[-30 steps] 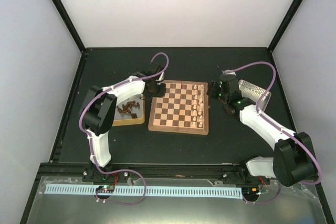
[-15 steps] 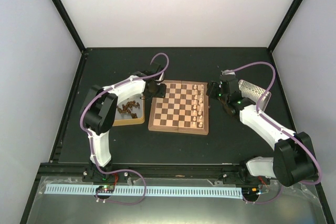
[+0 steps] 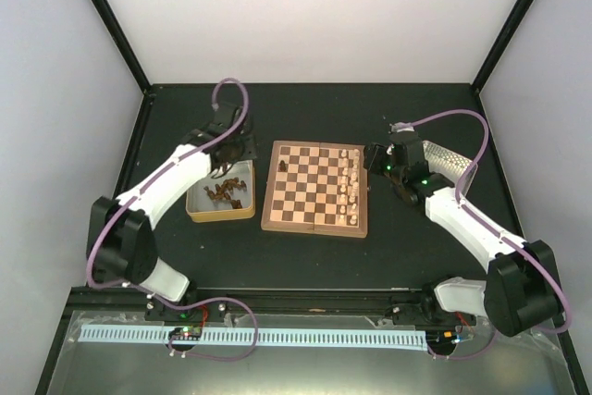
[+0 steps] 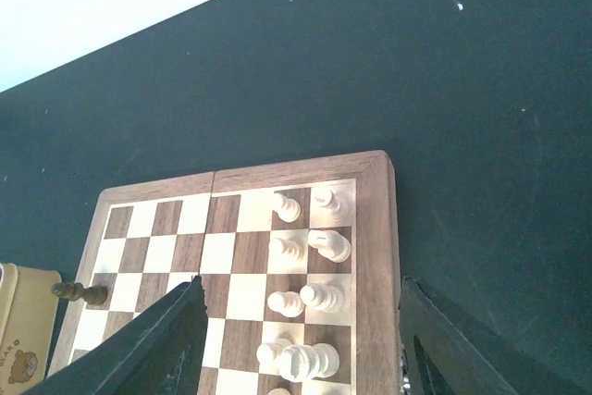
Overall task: Set up the chess pieces on the board
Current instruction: Move the chess piece to the chessboard, then pick up the chess piece from the storage box.
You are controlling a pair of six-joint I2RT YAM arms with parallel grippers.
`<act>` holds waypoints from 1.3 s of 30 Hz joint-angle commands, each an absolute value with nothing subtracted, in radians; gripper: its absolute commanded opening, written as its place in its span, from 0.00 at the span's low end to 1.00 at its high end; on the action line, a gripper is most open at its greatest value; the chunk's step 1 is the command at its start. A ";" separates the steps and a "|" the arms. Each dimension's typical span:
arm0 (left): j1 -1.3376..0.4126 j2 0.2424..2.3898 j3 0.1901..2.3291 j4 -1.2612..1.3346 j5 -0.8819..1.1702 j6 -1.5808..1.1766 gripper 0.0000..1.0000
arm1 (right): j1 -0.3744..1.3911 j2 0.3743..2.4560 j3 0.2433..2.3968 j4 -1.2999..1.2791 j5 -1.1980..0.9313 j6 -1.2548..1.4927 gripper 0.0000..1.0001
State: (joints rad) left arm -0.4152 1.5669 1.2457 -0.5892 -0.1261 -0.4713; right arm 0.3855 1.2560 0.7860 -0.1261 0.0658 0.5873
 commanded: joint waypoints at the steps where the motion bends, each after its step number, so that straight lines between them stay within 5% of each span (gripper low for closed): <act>1: -0.324 1.474 1.108 -0.639 -0.211 -0.556 0.44 | 0.380 1.226 0.806 -0.135 0.034 0.588 0.58; 10: -0.203 1.363 0.888 -0.667 -0.271 -0.603 0.51 | 0.381 1.253 0.797 -0.119 0.000 0.609 0.58; 16: -0.187 1.394 0.855 -0.615 -0.209 -0.599 0.37 | 0.380 1.258 0.800 -0.134 0.007 0.603 0.58; 28: -0.157 1.518 0.855 -0.545 -0.192 -0.605 0.23 | 0.380 1.263 0.804 -0.148 0.004 0.608 0.58; 33: -0.157 1.511 0.869 -0.562 -0.196 -0.596 0.07 | 0.381 1.260 0.805 -0.152 0.010 0.605 0.58; 39: -0.159 1.414 0.912 -0.642 -0.207 -0.580 0.05 | 0.380 1.262 0.810 -0.153 0.011 0.604 0.58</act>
State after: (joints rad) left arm -0.1646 1.4937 0.8505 -0.5877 -0.1970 -0.5968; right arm 0.3855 1.2579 0.7860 -0.1581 0.0143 0.6044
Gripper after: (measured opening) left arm 0.109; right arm 0.579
